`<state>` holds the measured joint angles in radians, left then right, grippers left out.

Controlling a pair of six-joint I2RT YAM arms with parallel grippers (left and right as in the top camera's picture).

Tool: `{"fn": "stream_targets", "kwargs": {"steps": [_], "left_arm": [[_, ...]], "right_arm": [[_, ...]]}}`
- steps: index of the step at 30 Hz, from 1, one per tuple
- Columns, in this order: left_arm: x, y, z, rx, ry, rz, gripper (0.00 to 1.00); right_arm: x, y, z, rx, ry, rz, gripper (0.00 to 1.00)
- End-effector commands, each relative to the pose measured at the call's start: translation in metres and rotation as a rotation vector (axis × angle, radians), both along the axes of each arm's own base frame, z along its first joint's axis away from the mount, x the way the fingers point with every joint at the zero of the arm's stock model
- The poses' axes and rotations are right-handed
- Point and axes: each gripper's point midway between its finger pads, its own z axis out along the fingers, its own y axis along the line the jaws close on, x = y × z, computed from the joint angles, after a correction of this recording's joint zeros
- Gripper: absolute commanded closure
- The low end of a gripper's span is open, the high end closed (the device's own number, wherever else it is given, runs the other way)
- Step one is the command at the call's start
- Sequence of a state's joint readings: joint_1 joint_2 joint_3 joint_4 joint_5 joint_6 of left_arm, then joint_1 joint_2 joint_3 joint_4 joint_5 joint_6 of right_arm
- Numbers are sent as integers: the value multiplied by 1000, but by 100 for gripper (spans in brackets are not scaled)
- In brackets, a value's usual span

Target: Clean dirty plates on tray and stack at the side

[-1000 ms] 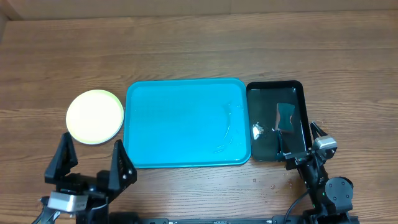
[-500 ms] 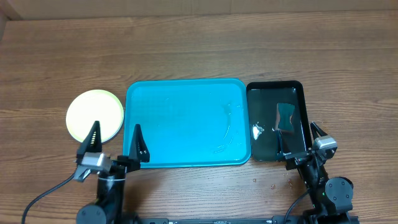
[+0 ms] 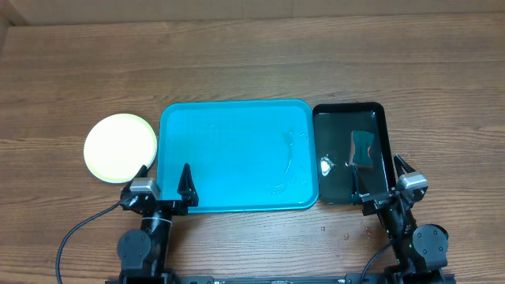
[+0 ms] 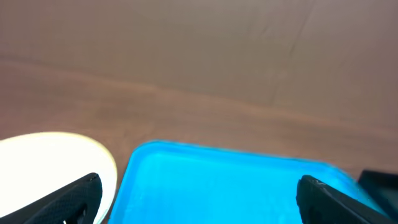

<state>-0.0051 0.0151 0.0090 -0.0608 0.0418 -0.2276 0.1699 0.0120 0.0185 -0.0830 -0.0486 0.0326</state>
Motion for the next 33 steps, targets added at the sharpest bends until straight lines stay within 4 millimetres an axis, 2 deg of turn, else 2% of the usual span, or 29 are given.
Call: {"fn": "stream_targets", "kwargs": {"steps": [1, 33], "left_arm": [[0, 5, -3, 109, 6, 24, 0], [0, 5, -4, 140, 6, 21, 0]], "right_arm": [[0, 0, -3, -3, -2, 0, 0], [0, 0, -3, -3, -2, 1, 0]]}}
